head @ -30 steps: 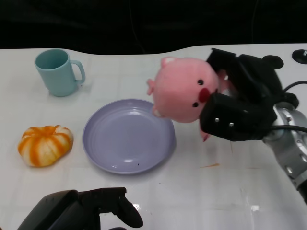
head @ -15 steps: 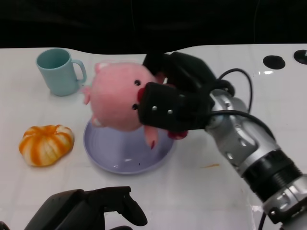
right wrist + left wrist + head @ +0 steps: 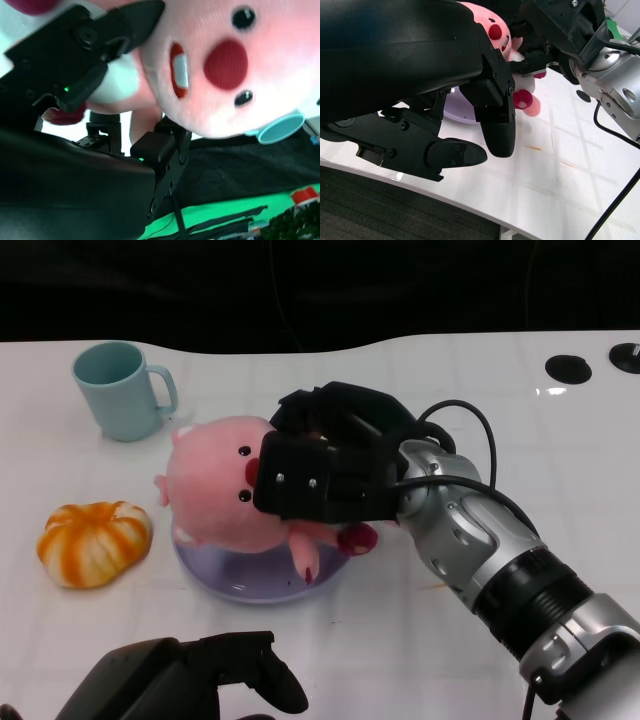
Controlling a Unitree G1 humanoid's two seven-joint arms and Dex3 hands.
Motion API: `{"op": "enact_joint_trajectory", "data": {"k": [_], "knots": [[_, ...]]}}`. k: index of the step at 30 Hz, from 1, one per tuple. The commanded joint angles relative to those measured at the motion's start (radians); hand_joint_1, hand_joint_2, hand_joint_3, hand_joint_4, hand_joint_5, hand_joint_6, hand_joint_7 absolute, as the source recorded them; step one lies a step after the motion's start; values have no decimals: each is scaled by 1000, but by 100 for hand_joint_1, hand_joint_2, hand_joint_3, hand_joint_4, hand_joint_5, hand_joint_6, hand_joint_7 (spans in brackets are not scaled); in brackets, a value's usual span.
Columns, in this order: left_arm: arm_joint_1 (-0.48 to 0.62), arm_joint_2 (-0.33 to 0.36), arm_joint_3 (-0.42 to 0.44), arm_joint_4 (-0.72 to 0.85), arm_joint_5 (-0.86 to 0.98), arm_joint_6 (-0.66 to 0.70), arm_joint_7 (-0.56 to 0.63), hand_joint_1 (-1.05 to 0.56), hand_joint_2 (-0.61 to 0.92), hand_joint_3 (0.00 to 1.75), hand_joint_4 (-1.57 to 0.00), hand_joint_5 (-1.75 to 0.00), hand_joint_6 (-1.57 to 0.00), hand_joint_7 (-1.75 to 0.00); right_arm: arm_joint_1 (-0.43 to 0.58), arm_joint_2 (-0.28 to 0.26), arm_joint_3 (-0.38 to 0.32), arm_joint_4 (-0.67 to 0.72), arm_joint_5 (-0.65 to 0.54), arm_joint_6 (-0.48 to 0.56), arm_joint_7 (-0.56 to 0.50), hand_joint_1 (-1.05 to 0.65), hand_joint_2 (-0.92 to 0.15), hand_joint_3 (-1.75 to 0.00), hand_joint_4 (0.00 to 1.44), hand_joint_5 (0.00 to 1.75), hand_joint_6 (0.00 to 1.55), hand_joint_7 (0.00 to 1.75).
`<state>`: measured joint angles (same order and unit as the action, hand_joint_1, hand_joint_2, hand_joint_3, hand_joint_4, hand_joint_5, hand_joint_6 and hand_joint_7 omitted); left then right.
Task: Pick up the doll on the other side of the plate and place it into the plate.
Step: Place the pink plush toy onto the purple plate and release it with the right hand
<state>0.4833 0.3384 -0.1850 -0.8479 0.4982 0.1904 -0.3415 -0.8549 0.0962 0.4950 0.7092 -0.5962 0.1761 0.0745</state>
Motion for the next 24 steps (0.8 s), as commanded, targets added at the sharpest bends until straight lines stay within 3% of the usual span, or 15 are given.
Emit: {"op": "enact_joint_trajectory", "data": {"k": [1, 4, 11, 17, 24], "knots": [[16, 18, -22, -53, 9, -56, -6, -23, 90, 41, -61, -172, -69, -95, -33, -27, 28, -29, -22, 13, 51, -51, -92, -14, 26, 65, 55, 1], [16, 19, -21, -53, 10, -54, -7, -22, 90, 41, -61, -172, -69, -95, -31, -44, 37, -64, -28, 34, 106, -59, -92, -21, 17, 52, 41, 0], [12, 22, -19, -47, 13, -57, -5, -23, 89, 42, -61, -172, -70, -94, -26, -91, 43, -167, -32, 88, 244, -68, -92, -29, 8, 47, 28, 0], [6, 22, -19, -46, 9, -50, -10, -22, 89, 42, -61, -172, -70, -94, 7, -177, 34, -342, -18, 143, 418, -74, -92, -24, 2, 47, 26, 0], [-7, 26, -17, -28, 6, -59, -6, -22, 88, 43, -62, -172, -71, -93, 106, -275, -38, -591, 53, 160, 509, -72, -92, -21, 2, 50, 26, 0]]}}
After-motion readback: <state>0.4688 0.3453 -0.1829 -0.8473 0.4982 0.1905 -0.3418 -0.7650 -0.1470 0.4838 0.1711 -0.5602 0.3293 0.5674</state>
